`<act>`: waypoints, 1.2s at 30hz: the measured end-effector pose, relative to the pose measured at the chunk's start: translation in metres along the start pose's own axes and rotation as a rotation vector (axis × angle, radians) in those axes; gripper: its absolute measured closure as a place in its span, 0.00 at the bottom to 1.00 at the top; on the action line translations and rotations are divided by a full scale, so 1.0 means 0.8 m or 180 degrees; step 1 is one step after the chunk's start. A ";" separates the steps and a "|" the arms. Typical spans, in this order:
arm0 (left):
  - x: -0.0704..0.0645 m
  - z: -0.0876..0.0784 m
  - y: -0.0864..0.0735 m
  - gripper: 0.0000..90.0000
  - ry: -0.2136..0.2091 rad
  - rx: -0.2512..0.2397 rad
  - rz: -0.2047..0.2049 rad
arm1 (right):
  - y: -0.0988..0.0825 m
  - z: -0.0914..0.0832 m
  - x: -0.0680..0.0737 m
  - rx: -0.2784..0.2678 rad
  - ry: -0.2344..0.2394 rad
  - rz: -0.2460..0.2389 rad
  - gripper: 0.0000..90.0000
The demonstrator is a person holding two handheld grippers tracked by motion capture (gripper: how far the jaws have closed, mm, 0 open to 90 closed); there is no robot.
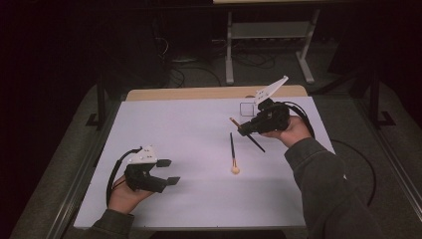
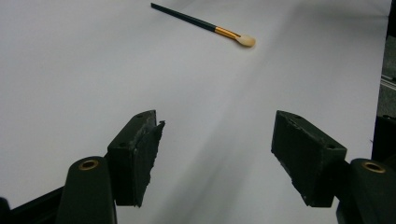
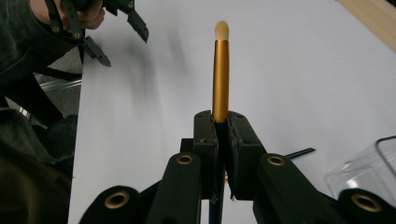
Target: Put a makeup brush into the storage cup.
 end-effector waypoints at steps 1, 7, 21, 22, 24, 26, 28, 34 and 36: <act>0.000 0.000 0.000 0.33 -0.0020 0.0003 0.0000 | 0.001 -0.001 -0.002 -0.0008 -0.0007 0.0006 0.92; -0.001 -0.001 0.000 0.32 -0.0034 -0.0006 0.0008 | 0.008 -0.004 -0.012 -0.0018 -0.0048 0.0039 0.92; 0.000 -0.001 -0.003 0.31 -0.0046 0.0016 -0.0003 | 0.030 -0.006 -0.043 -0.0085 -0.0139 0.0042 0.92; 0.000 -0.001 -0.003 0.31 -0.0038 0.0008 -0.0004 | 0.033 -0.006 -0.043 -0.0091 -0.0133 0.0058 0.92; 0.000 -0.002 -0.003 0.31 -0.0043 -0.0013 -0.0034 | 0.036 -0.005 -0.046 -0.0084 -0.0148 0.0047 0.92; 0.001 -0.002 -0.003 0.31 -0.0038 -0.0009 -0.0010 | 0.040 -0.005 -0.049 -0.0070 -0.0153 0.0045 0.92; 0.001 -0.002 -0.004 0.31 -0.0047 0.0000 -0.0031 | 0.044 -0.005 -0.052 -0.0085 -0.0156 0.0045 0.92; 0.001 -0.001 -0.004 0.31 -0.0065 -0.0011 -0.0005 | 0.052 -0.003 -0.061 -0.0085 -0.0197 0.0068 0.92; 0.001 0.000 -0.004 0.30 -0.0056 0.0008 0.0017 | 0.055 -0.003 -0.065 -0.0091 -0.0205 0.0064 0.92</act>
Point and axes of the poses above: each handheld gripper's, and its own axes: z roughly forward along the jaws, y roughly out of its top, x roughly to its left, the point moved 3 cm from there along z, roughly forward along the jaws, and after that the axes turned 4 degrees about x, right-handed, at the moved point
